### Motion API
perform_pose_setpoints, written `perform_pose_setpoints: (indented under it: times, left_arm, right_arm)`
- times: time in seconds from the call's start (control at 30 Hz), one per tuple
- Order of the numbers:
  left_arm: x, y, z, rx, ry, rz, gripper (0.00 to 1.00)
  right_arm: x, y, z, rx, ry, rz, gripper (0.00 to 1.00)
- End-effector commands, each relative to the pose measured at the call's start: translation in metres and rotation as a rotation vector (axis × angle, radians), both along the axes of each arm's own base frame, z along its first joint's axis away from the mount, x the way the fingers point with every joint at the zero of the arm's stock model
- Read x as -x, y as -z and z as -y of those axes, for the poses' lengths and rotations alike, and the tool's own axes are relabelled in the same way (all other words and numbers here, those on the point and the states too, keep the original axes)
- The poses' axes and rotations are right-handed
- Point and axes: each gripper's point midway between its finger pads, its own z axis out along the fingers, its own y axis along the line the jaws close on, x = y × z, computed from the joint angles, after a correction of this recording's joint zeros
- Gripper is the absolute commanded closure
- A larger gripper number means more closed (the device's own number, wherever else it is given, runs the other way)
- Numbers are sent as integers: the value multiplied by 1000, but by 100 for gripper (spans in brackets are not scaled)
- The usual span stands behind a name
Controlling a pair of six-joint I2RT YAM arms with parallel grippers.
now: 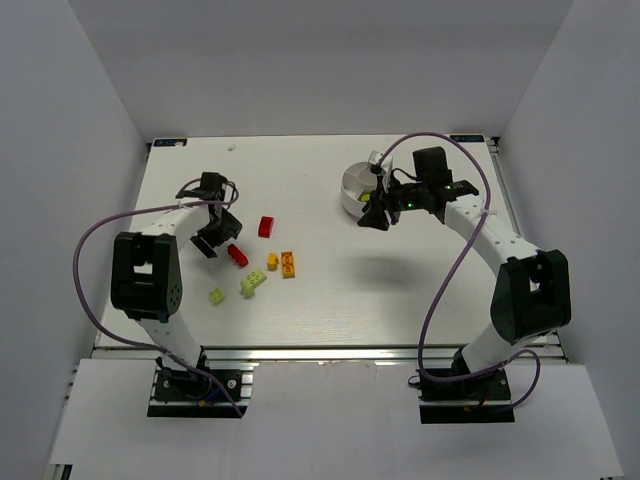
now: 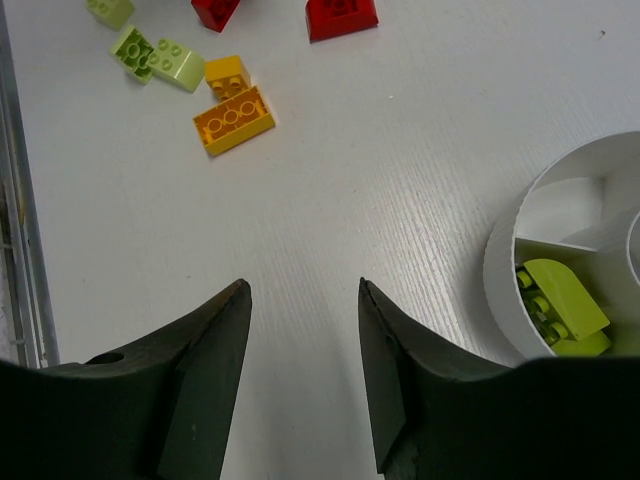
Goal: Sort the legos into containers by color
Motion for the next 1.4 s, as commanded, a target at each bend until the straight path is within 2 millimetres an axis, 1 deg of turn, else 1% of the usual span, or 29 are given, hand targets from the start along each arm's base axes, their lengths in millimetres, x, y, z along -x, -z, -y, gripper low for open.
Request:
perform_pose_setpoints:
  times: [0.0,0.23,0.33,0.37,0.47,0.67,0.7,0.77,0.8,0.9,0.93,0.97,1.03,1.13,1.17,1.23,1.27,1.3,1.33,1.37]
  left_arm:
    - [-12,-3,8,41,32,23,22]
    - [-11,8,15,77,49,6,28]
    - [-11,12,19,94,59,4,33]
    - [-11,14,19,97,59,1,39]
    - [-10,18,22,111,61,-3,46]
    - [-7,23,27,137,72,-12,50]
    - [-7,22,27,140,74,-10,55]
    - [-8,21,29,149,82,-6,62]
    - [-9,19,30,153,86,1,70]
    - [-13,12,34,172,97,24,80]
    - [-16,7,35,178,101,45,85]
    - [-18,3,36,181,106,59,87]
    - [-25,-11,39,196,115,106,90]
    - [-32,-27,43,211,136,157,92]
    - [-35,-39,44,217,144,188,93]
    - [-40,-52,47,229,159,233,94]
    - [-41,-63,48,232,168,266,95]
    - [-42,-67,49,236,176,282,96]
    - [-45,-75,54,262,199,314,96]
    - [-44,-79,58,278,215,329,97]
  right_arm:
    - [1,-9,-1,-14,0,32,47]
    - [1,-5,-2,-10,3,18,47]
    - [0,-5,-2,-10,4,20,47]
    - [1,-5,-2,-10,2,16,47]
    - [0,-6,-2,-11,2,18,47]
    - [0,-6,-1,-9,5,20,47]
    - [0,-7,-2,-9,4,20,47]
    - [0,-7,-1,-9,5,20,48]
    - [1,-7,-2,-9,4,18,48]
    - [1,-8,-2,-11,4,17,47]
    - [1,-9,-2,-12,4,14,47]
    - [1,-10,-3,-14,4,12,47]
    - [2,-10,-3,-18,2,1,47]
    - [3,-12,-5,-24,-1,-10,48]
    - [4,-12,-5,-26,1,-17,47]
    - [3,-13,-5,-32,1,-24,48]
    - [4,-15,-6,-35,3,-31,48]
    - [2,-16,-6,-39,5,-31,47]
    - [3,-16,-7,-41,3,-36,48]
    - [1,-17,-7,-43,6,-36,47]
